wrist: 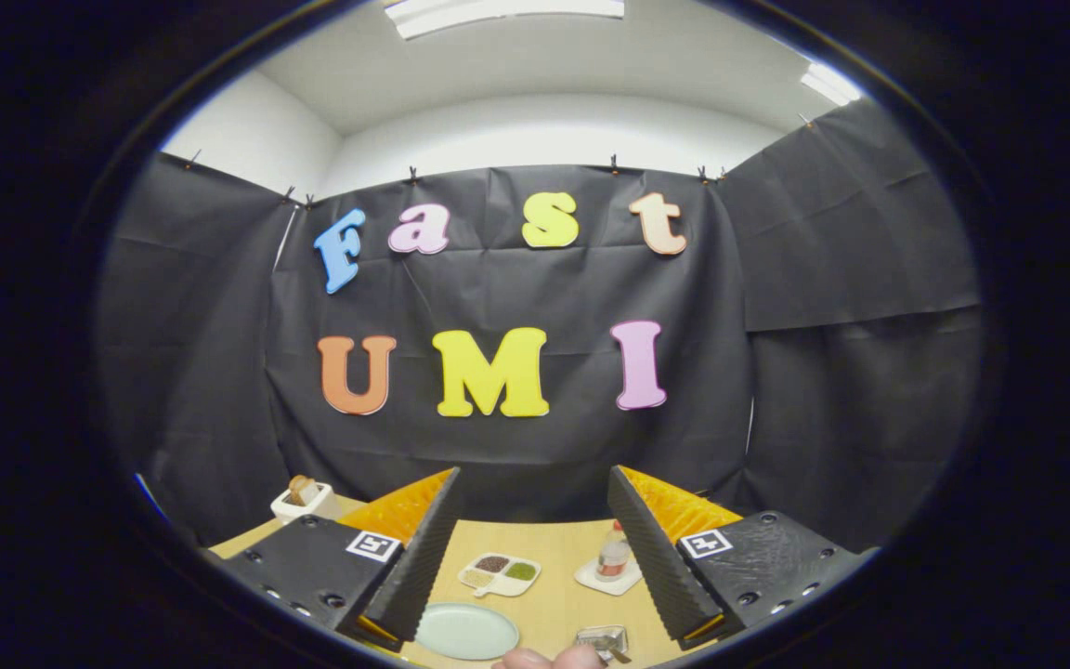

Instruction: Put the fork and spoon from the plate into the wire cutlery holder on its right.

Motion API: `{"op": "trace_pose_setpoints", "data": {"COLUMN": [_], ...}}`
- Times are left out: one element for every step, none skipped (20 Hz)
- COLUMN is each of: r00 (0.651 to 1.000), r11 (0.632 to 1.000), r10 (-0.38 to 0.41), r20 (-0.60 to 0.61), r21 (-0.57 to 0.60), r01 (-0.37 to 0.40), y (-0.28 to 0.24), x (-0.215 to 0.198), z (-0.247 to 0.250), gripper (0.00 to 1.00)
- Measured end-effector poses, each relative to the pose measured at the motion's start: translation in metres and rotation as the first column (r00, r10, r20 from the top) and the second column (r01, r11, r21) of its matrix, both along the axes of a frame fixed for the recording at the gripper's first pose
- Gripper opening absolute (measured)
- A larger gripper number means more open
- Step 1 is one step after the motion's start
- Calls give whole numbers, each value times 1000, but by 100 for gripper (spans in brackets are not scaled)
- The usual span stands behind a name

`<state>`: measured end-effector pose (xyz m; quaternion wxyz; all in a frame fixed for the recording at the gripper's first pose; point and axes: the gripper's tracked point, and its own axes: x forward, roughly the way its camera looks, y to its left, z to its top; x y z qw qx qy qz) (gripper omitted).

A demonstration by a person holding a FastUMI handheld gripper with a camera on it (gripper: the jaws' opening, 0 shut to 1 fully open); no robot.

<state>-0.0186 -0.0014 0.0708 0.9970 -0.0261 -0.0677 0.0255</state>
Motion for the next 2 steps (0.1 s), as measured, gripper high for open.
{"op": "trace_pose_setpoints", "data": {"r00": [1000, 1000], "r11": [1000, 1000], "r10": [0, 1], "r20": [10, 9], "r21": [2, -5], "r01": [0, -1], "y": [0, 0], "x": [-1, 0], "z": [2, -1], "gripper": [93, 93]}}
